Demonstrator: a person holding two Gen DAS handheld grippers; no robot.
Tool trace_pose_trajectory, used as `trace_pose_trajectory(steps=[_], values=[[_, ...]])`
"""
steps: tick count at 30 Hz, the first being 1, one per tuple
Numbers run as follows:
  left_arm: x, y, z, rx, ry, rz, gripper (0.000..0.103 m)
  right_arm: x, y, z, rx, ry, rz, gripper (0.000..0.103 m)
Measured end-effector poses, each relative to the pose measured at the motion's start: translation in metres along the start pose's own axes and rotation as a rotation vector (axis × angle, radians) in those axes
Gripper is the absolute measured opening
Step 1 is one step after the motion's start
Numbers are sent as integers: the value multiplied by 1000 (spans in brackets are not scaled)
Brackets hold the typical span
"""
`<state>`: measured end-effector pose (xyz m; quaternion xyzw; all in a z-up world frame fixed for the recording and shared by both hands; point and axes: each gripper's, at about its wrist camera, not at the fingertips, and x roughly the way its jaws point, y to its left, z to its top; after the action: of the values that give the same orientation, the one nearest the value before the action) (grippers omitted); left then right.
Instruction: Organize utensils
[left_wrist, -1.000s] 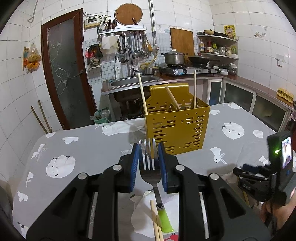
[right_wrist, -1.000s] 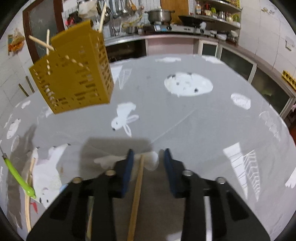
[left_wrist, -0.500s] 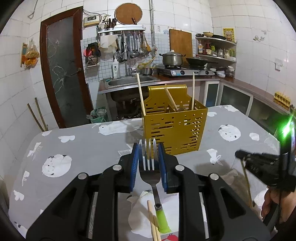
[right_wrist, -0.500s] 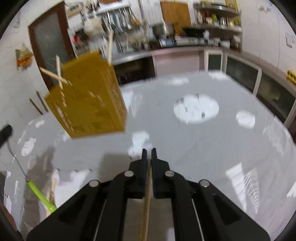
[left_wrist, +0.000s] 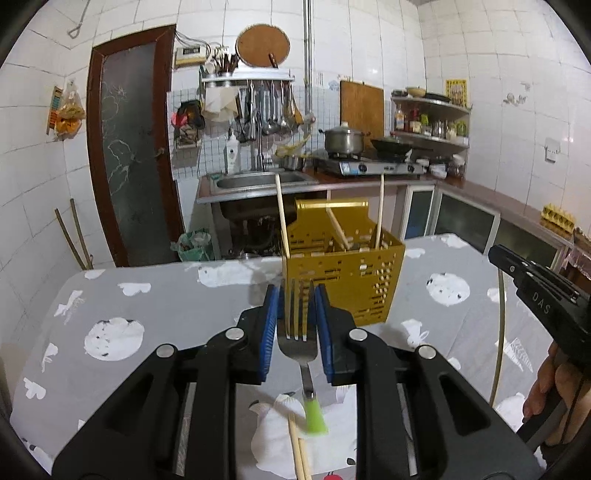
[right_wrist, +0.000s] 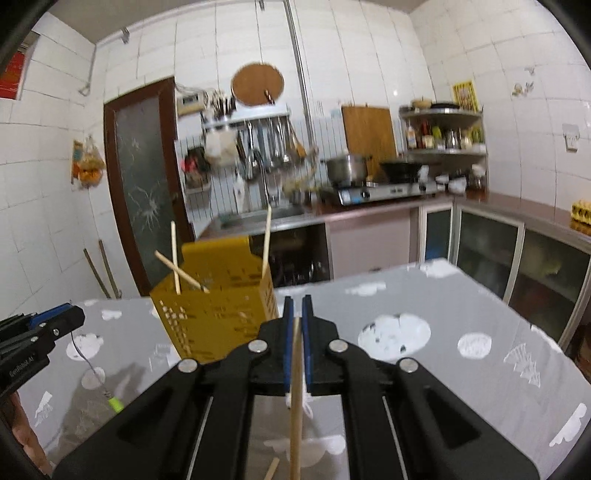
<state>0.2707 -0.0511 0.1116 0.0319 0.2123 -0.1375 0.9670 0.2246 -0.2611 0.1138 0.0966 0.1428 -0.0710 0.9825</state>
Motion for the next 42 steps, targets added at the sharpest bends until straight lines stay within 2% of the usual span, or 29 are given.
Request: trace_pose_trajectory(steps=[10,27,32,42], values=[[-7,4,15,-17,-43,1,19,-13,15,24,-13,-120,57,5],[-11,1,49,-15,-131,5,18,0,31,58,-29,-178,97,5],[-14,-3,71,-19,-185,19,17,-4,35,75,-32,-209,98,5],[-17,-14,135,6,-354,81,16,-10,45,140,-35,-327,105,5]])
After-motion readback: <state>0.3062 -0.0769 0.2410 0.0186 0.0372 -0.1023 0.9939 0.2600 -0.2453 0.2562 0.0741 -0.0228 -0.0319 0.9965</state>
